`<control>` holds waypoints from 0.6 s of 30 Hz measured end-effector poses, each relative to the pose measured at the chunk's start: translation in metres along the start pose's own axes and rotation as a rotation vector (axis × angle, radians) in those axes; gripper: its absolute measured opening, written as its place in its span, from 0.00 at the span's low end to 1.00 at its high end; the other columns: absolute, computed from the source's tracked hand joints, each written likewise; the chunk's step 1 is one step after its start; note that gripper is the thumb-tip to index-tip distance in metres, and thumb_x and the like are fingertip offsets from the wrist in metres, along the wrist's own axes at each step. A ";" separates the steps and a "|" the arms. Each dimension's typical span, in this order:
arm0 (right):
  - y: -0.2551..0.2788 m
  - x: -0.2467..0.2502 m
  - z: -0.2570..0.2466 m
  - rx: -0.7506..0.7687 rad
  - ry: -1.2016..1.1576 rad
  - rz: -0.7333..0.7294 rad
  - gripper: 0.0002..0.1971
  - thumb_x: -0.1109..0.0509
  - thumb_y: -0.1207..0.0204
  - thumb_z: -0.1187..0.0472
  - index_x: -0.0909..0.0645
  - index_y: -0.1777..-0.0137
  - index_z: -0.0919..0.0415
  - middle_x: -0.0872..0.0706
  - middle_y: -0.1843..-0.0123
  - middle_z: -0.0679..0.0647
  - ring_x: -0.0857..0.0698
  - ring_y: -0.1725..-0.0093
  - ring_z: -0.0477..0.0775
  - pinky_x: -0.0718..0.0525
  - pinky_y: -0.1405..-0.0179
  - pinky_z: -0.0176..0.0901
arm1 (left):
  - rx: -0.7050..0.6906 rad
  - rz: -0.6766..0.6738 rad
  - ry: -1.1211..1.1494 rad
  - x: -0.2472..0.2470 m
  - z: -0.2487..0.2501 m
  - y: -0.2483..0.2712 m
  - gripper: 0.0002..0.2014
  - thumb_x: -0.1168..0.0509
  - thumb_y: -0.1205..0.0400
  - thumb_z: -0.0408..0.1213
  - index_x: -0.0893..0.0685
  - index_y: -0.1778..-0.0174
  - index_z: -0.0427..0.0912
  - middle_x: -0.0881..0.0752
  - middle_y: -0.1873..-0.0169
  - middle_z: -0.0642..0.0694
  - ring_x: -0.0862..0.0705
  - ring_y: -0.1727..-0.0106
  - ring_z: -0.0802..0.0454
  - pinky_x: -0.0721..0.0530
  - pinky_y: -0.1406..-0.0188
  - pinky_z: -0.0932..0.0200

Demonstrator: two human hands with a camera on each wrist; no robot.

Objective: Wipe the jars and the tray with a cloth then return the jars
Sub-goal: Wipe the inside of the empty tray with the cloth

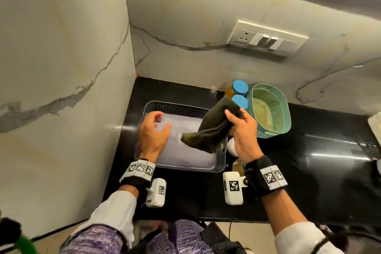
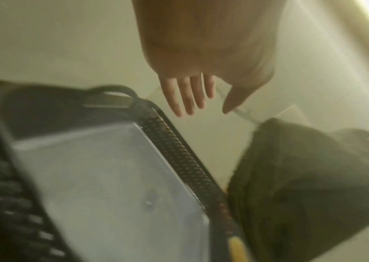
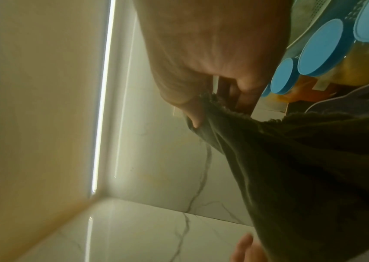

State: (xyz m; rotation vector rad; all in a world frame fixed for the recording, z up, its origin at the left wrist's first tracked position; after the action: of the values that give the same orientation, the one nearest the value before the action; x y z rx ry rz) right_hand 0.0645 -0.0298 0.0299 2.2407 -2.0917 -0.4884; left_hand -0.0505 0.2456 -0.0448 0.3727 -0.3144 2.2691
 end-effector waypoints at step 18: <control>-0.006 0.115 -0.046 -0.165 -0.805 0.411 0.21 0.28 0.17 0.64 0.20 0.24 0.54 0.14 0.28 0.54 0.15 0.30 0.53 0.20 0.24 0.45 | -0.261 -0.279 -0.037 -0.216 0.201 0.097 0.21 0.28 0.24 0.54 0.21 0.42 0.45 0.15 0.52 0.48 0.15 0.55 0.47 0.17 0.60 0.49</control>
State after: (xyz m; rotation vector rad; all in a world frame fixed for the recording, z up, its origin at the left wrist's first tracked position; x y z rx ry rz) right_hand 0.0863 -0.1502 0.0486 1.5767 -2.5951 -1.6481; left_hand 0.0472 -0.0324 0.0523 0.3017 -0.5374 1.9216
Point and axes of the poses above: each hand's wrist, its own y-axis away from the middle knuckle, its own x-axis out of the back of the hand, z = x × y, the point moved 9 cm from there along -y, towards the middle knuckle
